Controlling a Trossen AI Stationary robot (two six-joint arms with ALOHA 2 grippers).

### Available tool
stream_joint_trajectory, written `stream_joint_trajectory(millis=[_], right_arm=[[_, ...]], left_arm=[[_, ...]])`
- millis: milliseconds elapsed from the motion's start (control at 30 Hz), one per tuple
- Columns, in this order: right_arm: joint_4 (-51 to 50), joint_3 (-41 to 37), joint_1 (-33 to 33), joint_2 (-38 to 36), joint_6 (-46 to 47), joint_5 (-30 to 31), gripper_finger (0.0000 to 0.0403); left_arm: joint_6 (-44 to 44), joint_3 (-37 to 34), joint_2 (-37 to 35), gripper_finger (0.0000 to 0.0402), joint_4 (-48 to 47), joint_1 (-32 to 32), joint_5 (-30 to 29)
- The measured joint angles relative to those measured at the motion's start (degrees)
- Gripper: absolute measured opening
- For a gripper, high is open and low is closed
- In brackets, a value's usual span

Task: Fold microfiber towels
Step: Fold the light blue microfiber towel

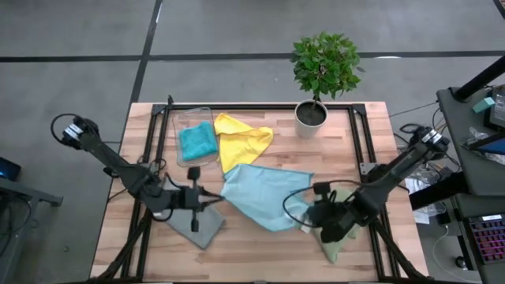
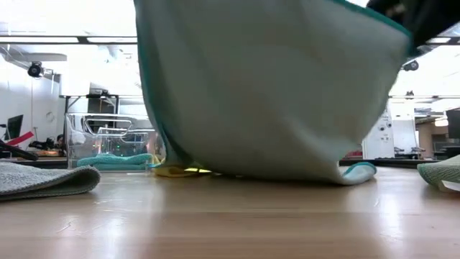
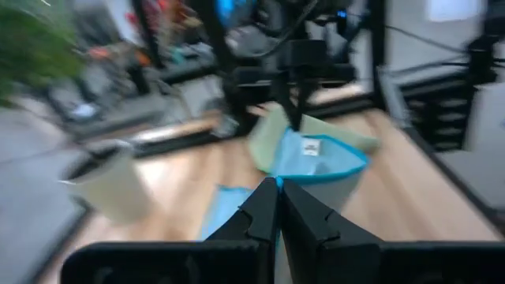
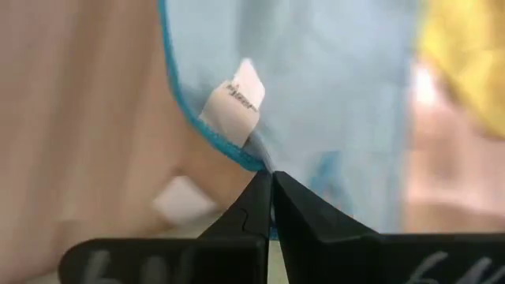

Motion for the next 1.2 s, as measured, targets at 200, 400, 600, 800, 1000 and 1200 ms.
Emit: stream_joint_trajectory(millis=[200, 400, 600, 800, 1000, 1200], right_arm=[[-14.37, 8.61, -3.22, -4.6, -0.25, 13.71, 0.0008], [-23.51, 18.07, -8.34, -7.06, -1.81, 27.33, 0.0008], [-23.43, 24.08, -10.55, -8.02, -7.35, 29.04, 0.0008], [-23.73, 24.07, -7.92, -7.95, -4.12, 22.33, 0.0008], [-23.56, 20.58, -2.71, -7.3, 4.56, 7.86, 0.0008], [-15.73, 13.48, 4.22, -5.26, 13.81, -7.4, 0.0008]], left_arm=[[7.15, 0.0, -8.72, 0.0, 0.51, 3.79, -4.6], [13.58, 0.63, -17.39, 0.0, 0.6, 10.29, -3.73], [15.47, 0.83, -22.13, 0.0, 0.59, 13.14, 4.67], [10.66, -1.14, -19.46, 0.0, 0.08, 11.76, 14.6], [2.26, -2.03, -11.81, 0.0, -1.22, 7.31, 23.83], [-9.44, -1.98, -1.79, 0.0, 0.19, -0.16, 25.29]])
